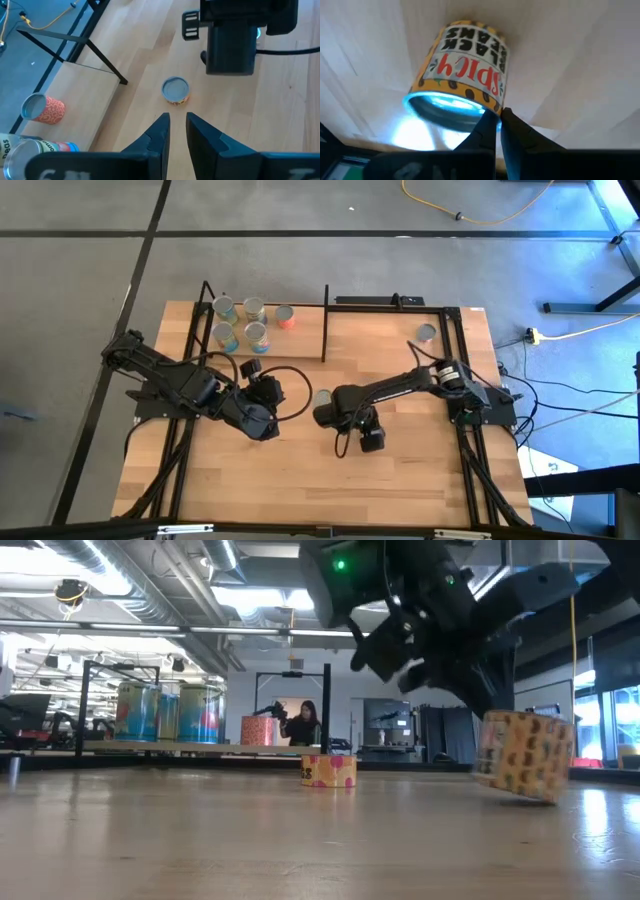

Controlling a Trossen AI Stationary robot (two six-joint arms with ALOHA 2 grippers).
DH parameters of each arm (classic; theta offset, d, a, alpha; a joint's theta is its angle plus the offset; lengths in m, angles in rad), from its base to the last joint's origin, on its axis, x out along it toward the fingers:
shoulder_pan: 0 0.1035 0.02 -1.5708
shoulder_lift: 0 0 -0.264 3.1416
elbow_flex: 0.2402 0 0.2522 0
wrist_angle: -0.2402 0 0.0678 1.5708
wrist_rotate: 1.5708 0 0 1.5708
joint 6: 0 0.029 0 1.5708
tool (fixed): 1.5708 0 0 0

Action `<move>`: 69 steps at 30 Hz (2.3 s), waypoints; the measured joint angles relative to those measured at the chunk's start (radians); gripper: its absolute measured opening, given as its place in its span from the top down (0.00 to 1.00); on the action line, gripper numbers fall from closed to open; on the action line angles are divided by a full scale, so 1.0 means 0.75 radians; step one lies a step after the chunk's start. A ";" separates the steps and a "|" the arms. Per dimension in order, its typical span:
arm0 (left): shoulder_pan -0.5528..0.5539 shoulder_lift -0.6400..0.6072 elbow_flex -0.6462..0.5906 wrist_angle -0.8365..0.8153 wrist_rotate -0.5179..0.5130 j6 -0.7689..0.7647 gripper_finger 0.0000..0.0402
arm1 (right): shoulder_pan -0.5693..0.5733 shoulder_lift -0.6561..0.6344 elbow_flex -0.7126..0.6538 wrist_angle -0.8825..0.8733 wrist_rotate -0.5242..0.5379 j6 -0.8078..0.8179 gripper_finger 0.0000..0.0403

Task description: Pick and place cans onto a shelf

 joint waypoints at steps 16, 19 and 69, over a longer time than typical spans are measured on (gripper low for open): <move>0.000 0.001 0.000 -0.007 0.000 0.001 0.86 | 0.007 0.062 0.038 -0.040 -0.027 -0.069 0.85; 0.001 0.001 0.000 -0.008 0.000 0.002 0.86 | 0.006 0.062 0.095 -0.050 -0.036 -0.098 0.84; 0.129 0.592 0.000 1.083 0.431 1.336 0.86 | 0.525 -0.812 0.664 -0.069 0.090 0.235 0.84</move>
